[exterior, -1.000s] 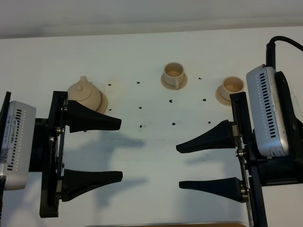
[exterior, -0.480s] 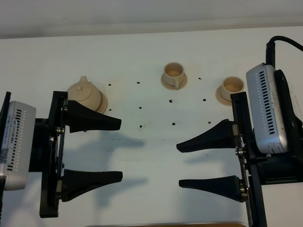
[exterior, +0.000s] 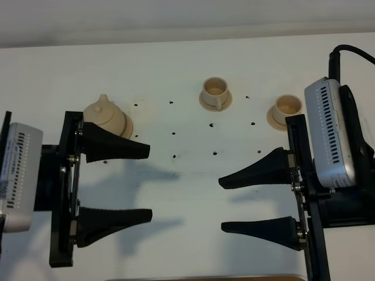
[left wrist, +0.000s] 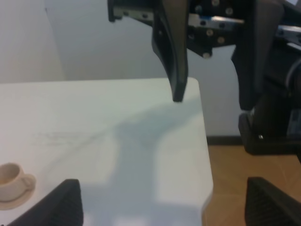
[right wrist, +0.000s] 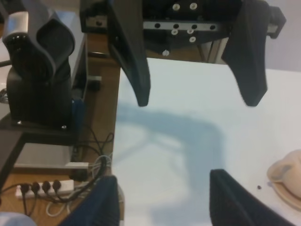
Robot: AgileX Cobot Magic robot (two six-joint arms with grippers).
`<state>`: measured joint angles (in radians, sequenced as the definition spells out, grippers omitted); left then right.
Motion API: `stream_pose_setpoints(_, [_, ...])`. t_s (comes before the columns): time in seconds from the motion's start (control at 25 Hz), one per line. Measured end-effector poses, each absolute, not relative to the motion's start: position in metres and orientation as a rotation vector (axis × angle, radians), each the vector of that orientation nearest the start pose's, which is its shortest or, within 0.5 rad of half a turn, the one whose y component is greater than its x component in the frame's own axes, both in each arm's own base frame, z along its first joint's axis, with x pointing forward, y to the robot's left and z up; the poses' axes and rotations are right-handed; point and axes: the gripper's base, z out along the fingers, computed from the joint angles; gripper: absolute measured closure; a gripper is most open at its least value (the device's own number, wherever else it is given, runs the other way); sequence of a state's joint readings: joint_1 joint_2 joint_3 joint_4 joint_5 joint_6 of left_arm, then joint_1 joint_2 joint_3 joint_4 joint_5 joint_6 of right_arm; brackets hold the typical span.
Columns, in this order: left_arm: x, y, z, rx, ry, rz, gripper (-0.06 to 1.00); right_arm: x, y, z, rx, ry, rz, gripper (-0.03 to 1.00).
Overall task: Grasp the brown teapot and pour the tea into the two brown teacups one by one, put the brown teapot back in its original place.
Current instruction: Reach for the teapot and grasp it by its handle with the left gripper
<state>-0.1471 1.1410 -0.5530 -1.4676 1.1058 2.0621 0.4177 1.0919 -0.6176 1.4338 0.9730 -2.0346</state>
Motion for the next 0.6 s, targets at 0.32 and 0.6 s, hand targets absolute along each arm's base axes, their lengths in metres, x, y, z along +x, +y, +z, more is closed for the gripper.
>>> stream_pose_setpoints(0.32, [0.185,-0.101,0.273,0.962,1.632,-0.819,0.22,0.156,0.139,0.292,-1.191,1.540,0.897,0.54])
stream_pose_setpoints(0.6, [0.198,-0.091,0.266,0.814,1.772,-0.679,0.35,0.175,0.115,0.287,-1.070,1.710,0.772,0.54])
